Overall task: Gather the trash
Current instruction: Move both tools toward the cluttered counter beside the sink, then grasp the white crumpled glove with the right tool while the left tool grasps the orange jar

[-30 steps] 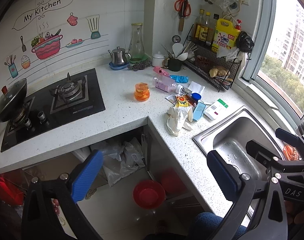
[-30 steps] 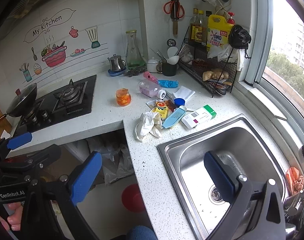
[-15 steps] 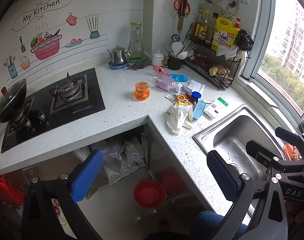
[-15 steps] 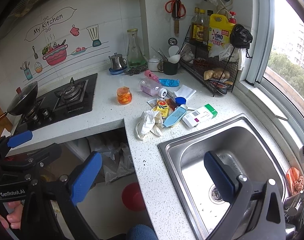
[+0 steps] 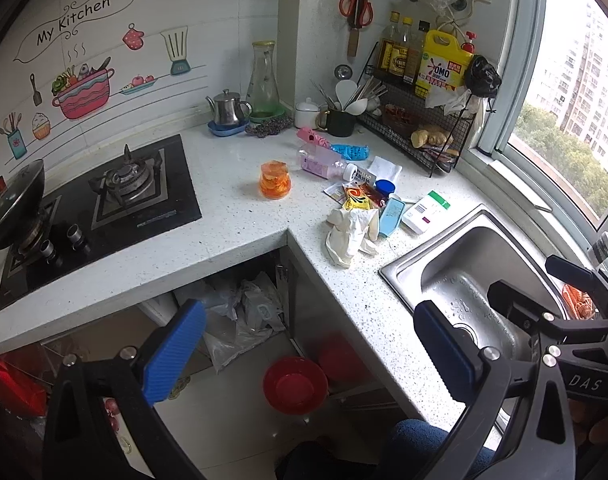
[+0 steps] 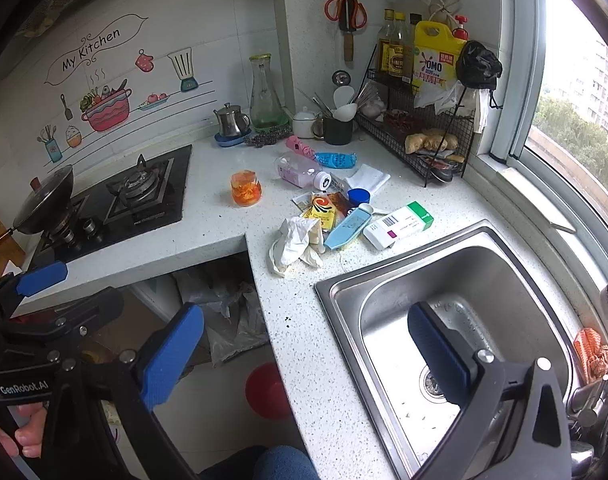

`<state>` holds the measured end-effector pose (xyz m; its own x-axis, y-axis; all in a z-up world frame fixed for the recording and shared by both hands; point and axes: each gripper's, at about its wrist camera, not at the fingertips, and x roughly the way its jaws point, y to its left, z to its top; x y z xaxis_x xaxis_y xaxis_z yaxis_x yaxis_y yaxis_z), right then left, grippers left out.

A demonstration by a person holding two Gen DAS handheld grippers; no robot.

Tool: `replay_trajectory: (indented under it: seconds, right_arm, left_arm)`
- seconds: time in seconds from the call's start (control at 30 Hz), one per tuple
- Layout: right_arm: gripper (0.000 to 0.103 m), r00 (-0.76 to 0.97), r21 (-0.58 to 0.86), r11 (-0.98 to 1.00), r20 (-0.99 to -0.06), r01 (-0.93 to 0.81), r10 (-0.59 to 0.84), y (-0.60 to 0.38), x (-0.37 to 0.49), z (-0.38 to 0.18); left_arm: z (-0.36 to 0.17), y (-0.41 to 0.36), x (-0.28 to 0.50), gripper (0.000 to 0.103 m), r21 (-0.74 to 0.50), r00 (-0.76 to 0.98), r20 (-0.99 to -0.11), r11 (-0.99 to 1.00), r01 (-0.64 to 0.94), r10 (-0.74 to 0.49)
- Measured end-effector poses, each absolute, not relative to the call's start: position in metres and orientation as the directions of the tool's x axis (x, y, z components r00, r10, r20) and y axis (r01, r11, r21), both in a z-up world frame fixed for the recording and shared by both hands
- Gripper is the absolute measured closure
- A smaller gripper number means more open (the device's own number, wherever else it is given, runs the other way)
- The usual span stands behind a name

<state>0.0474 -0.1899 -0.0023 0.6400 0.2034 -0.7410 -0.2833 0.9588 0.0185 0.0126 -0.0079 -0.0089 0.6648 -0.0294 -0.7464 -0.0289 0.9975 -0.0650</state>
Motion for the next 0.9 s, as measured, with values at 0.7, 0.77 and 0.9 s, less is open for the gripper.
replay_trajectory:
  seconds: [0.7,0.77,0.9]
  right_arm:
    - [0.0,0.558,0.126,0.971,-0.8,-0.202,0.22,-0.162,0.167,-0.024]
    - [0.0,0.549,0.136,0.97,-0.804,-0.203,0.227,-0.154,0.186,-0.032]
    - [0.0,0.515,0.114,0.967,-0.829,-0.226,0.218,-0.135,0.22,-0.052]
  left_arm:
    - [-0.032,0.036,0.166,0.0,-0.055,0.553,-0.827,0.993,0.103,-0.103]
    - [-0.04,0.042,0.189,0.0,-0.053,0.537,-0.835,0.989,0.141,-0.121]
    - [-0.06,0.054,0.233,0.0,-0.067,0.483,-0.859,0.974,0.217,-0.167]
